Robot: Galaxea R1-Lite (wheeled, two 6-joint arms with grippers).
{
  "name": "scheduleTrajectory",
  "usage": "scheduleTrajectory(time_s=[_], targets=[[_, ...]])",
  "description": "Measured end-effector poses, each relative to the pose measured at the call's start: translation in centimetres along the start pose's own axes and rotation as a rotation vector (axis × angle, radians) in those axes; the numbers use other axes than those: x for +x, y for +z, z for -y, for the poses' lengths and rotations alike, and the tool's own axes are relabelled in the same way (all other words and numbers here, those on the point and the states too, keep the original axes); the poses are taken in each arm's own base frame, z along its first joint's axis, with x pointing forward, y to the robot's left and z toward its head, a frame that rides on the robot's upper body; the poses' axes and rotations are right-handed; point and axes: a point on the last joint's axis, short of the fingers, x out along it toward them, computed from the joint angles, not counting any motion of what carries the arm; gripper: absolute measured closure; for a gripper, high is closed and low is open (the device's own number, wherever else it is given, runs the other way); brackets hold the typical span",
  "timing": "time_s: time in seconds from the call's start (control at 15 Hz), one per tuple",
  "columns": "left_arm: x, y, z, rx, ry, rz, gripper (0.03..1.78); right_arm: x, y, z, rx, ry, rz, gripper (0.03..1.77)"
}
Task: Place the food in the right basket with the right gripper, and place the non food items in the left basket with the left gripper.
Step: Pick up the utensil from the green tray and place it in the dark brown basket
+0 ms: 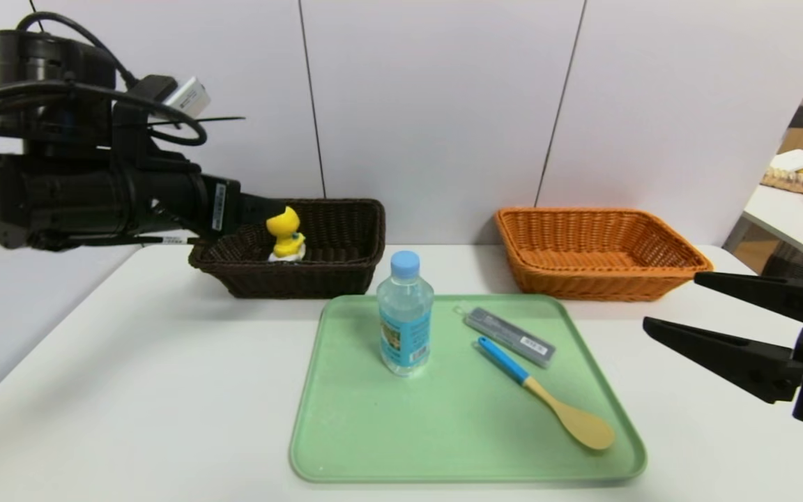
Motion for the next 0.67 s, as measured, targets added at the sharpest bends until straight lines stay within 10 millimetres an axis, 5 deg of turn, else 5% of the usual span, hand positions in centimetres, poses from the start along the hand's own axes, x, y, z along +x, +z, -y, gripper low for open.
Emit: scheduleTrajectory(time_s=[0.27,0.67], targets=[[-3.5,-4.5,1.2,-0.023,0.034,-0.054,0.14,3.8,-0.7,-1.0,-0.023,0.099,-0.006,0.09],[-3.9,-7.2,1.5,-0.033,0.082,0.009,0.12,11.4,-4.1,-2.1,-0.045,0.17,0.002,0.09]])
